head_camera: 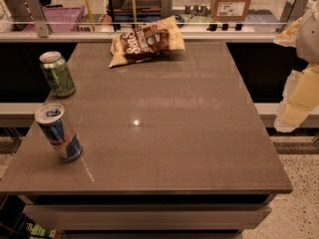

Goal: Move redbull can near brown chip bag

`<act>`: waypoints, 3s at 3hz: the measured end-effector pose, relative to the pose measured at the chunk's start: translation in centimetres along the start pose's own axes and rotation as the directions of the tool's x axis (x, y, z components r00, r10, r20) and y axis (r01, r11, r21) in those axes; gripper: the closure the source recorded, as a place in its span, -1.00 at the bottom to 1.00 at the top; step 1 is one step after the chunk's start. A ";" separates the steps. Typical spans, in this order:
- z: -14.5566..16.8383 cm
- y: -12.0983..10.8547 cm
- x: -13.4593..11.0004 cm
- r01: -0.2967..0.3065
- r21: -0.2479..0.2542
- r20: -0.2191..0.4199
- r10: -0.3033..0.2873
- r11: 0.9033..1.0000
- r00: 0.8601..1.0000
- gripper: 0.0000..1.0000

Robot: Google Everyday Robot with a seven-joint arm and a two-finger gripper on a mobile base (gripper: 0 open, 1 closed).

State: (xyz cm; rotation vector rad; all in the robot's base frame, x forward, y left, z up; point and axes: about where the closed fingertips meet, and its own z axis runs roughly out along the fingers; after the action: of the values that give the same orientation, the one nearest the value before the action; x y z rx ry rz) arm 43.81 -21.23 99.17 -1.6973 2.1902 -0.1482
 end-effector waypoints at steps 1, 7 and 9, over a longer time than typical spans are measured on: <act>0.0 0.0 0.0 0.000 0.000 0.000 0.000 1.000 1.000 -1.00; 2.3 2.9 -9.4 0.010 -0.086 0.568 0.041 0.996 0.822 -1.00; 3.9 4.7 -13.9 -0.028 -0.093 0.784 0.090 0.995 0.615 -1.00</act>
Offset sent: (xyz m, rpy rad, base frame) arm 0.0000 0.0086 -0.0005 0.0322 -0.0204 0.0023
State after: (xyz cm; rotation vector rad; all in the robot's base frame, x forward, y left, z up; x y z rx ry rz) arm 43.79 -6.21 97.19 -1.3251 1.5554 0.6080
